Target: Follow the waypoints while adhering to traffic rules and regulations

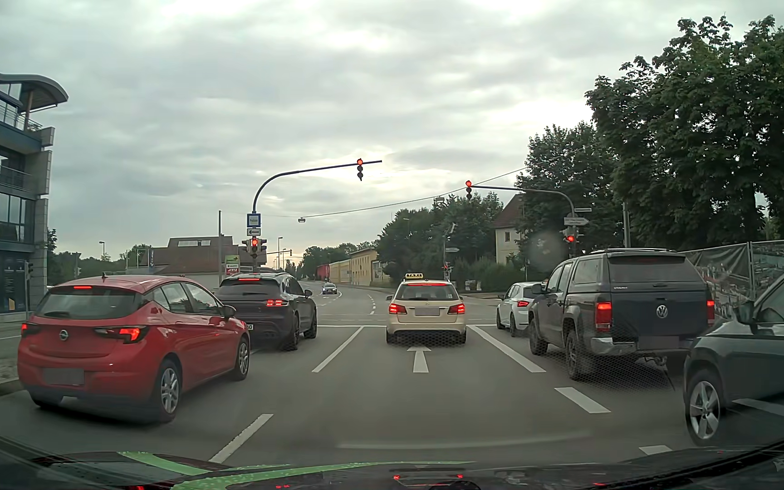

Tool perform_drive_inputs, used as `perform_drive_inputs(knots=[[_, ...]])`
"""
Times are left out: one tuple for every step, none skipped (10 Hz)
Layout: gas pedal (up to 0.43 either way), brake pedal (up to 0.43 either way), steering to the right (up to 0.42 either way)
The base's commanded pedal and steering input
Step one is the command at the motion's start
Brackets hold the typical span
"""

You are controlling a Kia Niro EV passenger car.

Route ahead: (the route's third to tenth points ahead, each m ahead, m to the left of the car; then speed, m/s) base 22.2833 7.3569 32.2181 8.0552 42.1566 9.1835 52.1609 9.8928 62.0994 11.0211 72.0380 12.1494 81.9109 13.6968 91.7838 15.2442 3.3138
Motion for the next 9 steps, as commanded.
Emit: perform_drive_inputs(knots=[[0.0, 0.085, -0.001], [0.0, 0.085, 0.0], [0.0, 0.085, -0.001], [0.0, 0.085, -0.001], [0.0, 0.085, -0.001], [0.0, 0.085, -0.001], [0.0, 0.085, -0.001], [0.0, 0.091, -0.001], [0.0, 0.104, -0.002]])
